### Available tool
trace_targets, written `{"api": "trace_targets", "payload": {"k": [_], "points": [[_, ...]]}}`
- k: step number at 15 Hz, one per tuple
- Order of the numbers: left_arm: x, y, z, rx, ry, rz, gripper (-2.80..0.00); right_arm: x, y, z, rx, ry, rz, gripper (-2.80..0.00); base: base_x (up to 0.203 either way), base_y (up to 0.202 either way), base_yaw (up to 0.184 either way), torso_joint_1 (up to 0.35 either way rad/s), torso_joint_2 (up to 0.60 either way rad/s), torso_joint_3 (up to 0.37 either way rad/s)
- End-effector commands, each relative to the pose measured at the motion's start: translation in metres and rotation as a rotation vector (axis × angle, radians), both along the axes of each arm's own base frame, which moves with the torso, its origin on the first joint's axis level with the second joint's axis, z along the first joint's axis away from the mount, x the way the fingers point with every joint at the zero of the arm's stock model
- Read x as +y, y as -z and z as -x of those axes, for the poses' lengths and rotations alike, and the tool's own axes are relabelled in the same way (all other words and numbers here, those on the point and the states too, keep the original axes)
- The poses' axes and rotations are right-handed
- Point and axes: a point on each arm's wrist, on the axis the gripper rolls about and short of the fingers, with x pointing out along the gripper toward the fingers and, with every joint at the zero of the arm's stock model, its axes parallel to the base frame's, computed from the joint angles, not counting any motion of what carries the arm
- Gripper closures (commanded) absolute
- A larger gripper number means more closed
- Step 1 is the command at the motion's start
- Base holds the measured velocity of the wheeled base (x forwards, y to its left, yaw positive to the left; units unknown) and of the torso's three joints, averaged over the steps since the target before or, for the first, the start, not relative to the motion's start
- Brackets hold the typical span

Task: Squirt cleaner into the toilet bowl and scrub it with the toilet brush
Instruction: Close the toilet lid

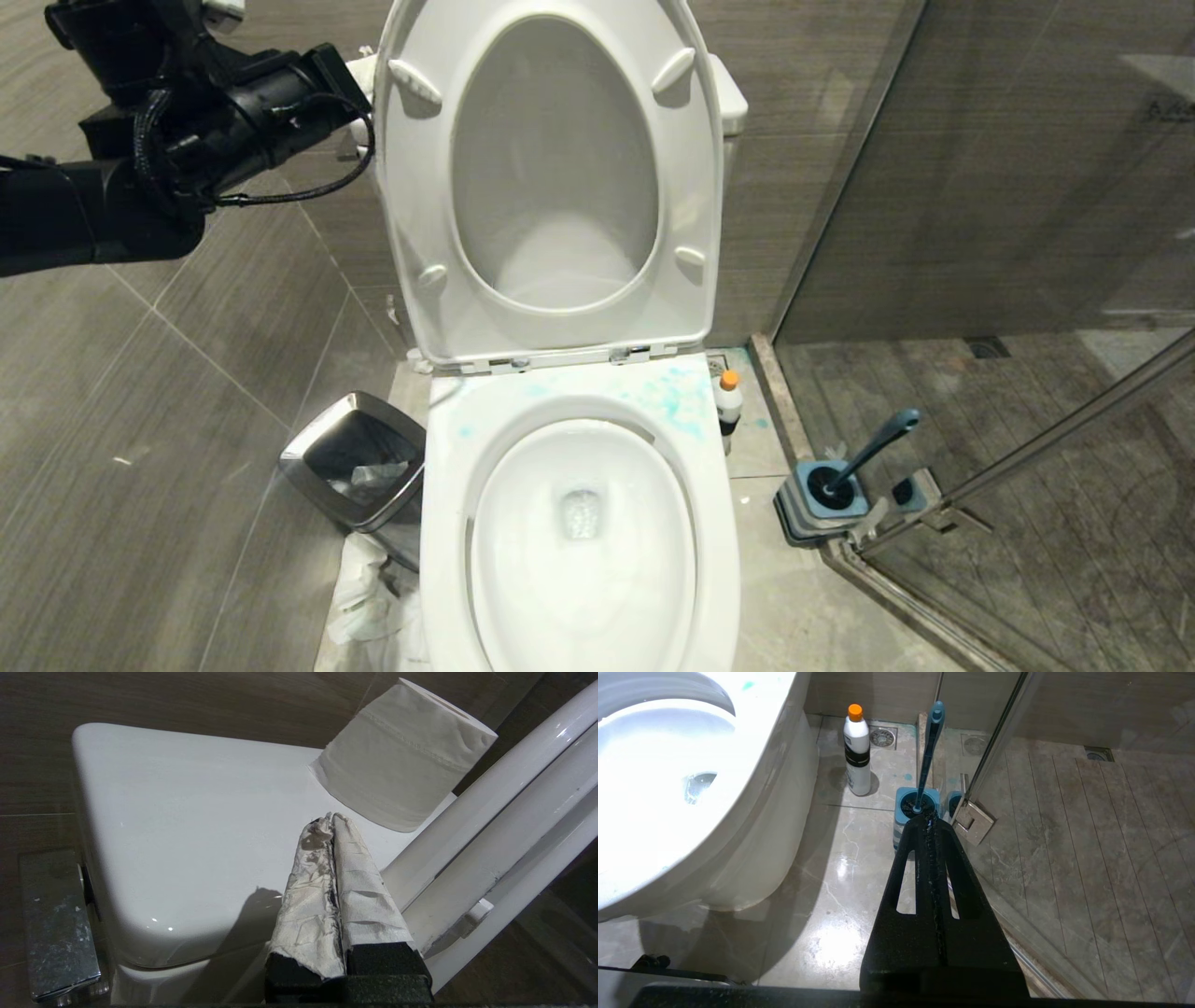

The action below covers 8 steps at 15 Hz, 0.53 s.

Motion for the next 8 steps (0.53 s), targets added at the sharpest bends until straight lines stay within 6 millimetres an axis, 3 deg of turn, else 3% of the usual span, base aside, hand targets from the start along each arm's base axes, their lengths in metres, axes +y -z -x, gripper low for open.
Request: {"api": "trace_targets", "payload": {"k": [1,8], "points": [[0.005,0.000,0.007,0.016,0.015,-0.009,0.00,0.000,0.000,0.000,0.002,0.000,0.001,0.00,0.000,0.000,0.000,0.000,0.00,0.000],[0.046,0.017,0.041,0.250,0.059,-0.066,0.00,0.000,0.000,0.000,0.002,0.000,0.001,0.00,0.000,0.000,0.000,0.000,0.00,0.000]]}}
